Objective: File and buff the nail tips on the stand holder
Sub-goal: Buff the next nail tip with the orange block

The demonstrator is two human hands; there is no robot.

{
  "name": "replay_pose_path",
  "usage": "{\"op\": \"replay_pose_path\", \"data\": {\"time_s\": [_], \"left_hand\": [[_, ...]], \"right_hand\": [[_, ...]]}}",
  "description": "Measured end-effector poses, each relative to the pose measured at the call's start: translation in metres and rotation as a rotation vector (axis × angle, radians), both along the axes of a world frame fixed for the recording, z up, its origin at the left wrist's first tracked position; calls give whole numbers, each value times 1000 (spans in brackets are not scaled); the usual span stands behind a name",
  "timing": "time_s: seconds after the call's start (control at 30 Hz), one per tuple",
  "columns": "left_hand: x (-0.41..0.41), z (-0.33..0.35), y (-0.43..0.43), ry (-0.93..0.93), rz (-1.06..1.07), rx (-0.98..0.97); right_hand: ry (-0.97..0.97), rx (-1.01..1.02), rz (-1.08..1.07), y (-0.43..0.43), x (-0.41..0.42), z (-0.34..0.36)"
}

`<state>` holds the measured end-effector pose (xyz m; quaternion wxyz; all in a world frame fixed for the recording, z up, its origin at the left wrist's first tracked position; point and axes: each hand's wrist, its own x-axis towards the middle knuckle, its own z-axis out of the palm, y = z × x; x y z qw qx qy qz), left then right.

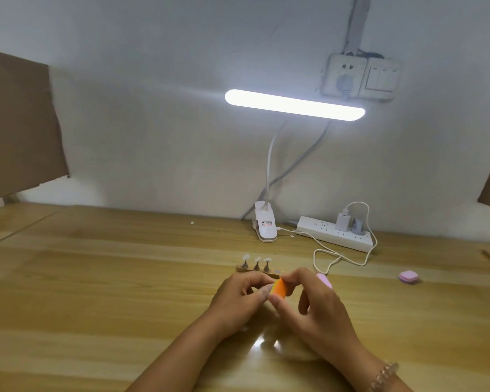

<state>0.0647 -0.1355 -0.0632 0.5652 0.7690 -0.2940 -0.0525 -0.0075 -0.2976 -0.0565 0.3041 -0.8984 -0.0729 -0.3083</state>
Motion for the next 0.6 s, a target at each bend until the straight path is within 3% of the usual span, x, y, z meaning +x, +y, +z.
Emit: {"op": "replay_pose_path", "data": {"time_s": [0.27,0.43,0.6], "left_hand": [[2,-1,-1,-32,47,-22],[5,1,-3,56,100,-159],[4,2,-6,60,110,-177]], "right_hand": [[31,54,-79,-5,1,2],[193,-148,-140,-5,-2,-3],[104,-116,-143,-3,0,4]]}}
